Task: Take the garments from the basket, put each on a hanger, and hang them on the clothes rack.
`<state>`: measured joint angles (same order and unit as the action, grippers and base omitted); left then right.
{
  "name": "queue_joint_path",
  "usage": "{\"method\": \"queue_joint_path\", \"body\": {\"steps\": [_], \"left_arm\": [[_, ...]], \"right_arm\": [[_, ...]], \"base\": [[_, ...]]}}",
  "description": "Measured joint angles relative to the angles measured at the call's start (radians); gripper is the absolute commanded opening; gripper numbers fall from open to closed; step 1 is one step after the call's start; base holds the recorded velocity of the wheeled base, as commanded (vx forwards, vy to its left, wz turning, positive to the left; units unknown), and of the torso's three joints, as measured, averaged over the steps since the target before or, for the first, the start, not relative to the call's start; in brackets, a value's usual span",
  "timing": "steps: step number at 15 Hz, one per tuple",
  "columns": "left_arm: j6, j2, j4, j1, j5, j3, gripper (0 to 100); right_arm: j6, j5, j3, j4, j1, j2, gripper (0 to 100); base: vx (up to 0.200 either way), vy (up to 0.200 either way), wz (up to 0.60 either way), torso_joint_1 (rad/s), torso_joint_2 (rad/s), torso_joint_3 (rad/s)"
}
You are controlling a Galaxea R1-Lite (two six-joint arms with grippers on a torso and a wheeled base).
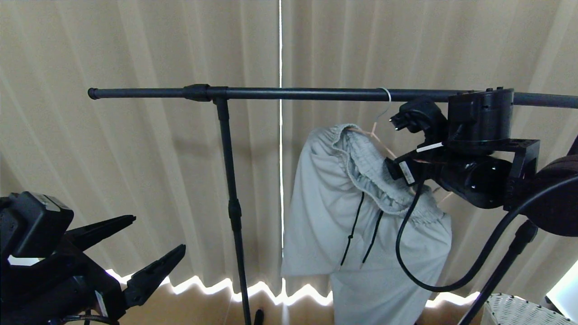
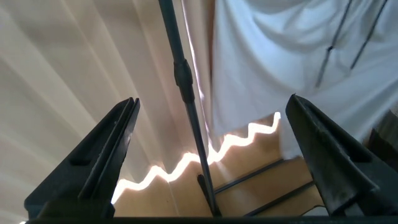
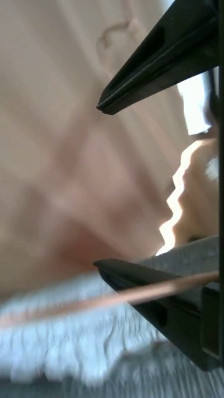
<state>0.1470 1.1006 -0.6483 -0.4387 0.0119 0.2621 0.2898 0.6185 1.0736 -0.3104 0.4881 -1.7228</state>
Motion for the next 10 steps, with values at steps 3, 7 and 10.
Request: {"method": "queue_joint_path", "body": {"steps": [3, 7, 10], "left_arm": [[0.001, 0.0, 0.0, 0.001, 0.0, 0.0, 100], [0.001, -0.002, 0.0, 0.001, 0.0, 0.0, 100], [0.001, -0.002, 0.0, 0.002, 0.0, -0.004, 100]], "right_arm": [[-0.002, -0.068, -0.031, -0.091, 0.001, -0.009, 100], [-0.046, -0.198, -0.057, -0.172, 0.001, -0.011, 100], [-0.054, -0.229, -0.101, -0.28, 0.001, -0.002, 100]], "base": [[0.0, 0.0, 0.0, 0.0, 0.0, 0.0], [0.0, 0.0, 0.0, 0.0, 0.0, 0.0], [0.0, 0.0, 0.0, 0.0, 0.0, 0.0]]}}
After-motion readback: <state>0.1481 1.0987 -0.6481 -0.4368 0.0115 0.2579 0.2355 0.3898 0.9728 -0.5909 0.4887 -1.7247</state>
